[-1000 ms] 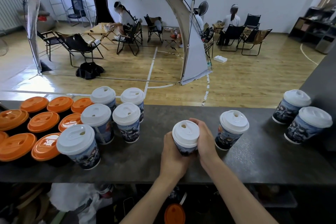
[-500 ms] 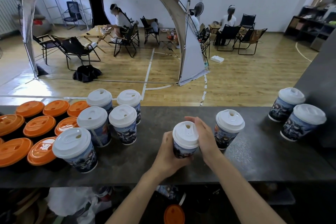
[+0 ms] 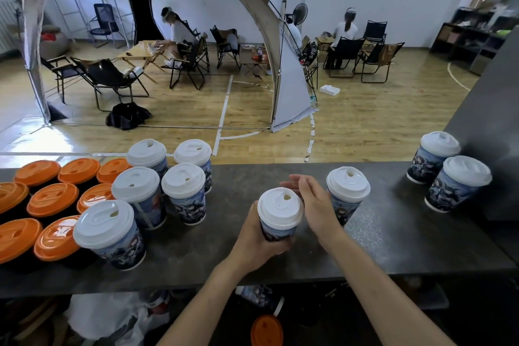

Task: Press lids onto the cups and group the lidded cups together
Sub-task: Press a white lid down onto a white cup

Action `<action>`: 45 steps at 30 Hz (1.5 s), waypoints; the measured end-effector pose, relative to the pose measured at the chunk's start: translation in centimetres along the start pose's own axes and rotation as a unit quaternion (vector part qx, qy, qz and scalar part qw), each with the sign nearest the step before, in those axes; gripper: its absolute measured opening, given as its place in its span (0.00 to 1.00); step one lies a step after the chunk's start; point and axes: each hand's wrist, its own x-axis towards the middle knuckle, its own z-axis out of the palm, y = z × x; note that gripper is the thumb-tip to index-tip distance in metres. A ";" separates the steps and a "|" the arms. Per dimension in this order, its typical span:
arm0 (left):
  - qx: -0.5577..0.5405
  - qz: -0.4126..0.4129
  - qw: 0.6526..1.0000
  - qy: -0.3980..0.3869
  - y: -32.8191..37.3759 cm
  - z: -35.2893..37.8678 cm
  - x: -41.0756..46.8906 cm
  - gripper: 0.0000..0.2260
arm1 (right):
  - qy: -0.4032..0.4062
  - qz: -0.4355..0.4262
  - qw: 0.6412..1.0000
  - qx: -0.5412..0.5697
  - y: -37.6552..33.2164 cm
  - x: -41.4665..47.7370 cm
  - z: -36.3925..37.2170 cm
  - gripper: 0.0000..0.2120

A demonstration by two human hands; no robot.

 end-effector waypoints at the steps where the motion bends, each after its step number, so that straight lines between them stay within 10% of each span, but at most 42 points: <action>1: -0.002 -0.003 1.000 -0.013 0.0 -0.1 0.2 0.41 | -0.003 0.003 1.000 0.004 -0.1 0.0 0.1 0.14; 12: -0.012 0.028 0.984 0.178 2.3 3.1 -1.9 0.37 | 0.093 0.051 0.991 0.081 1.5 -1.7 2.4 0.15; 23: -0.006 0.027 1.000 0.004 0.0 0.2 -0.3 0.38 | 0.027 0.054 0.998 0.024 -0.5 -0.8 1.8 0.16; 31: -0.051 0.018 0.985 0.165 1.5 3.2 -2.1 0.38 | 0.086 0.102 0.987 0.088 0.2 -1.6 2.5 0.13; 40: -0.022 -0.003 1.000 -0.016 -0.2 -0.1 -0.5 0.39 | 0.015 0.069 0.997 0.008 -0.9 -0.6 0.6 0.14; 45: -0.032 0.009 0.998 0.049 0.2 0.6 -0.8 0.38 | -0.004 0.081 0.994 0.068 -0.7 -0.8 2.0 0.12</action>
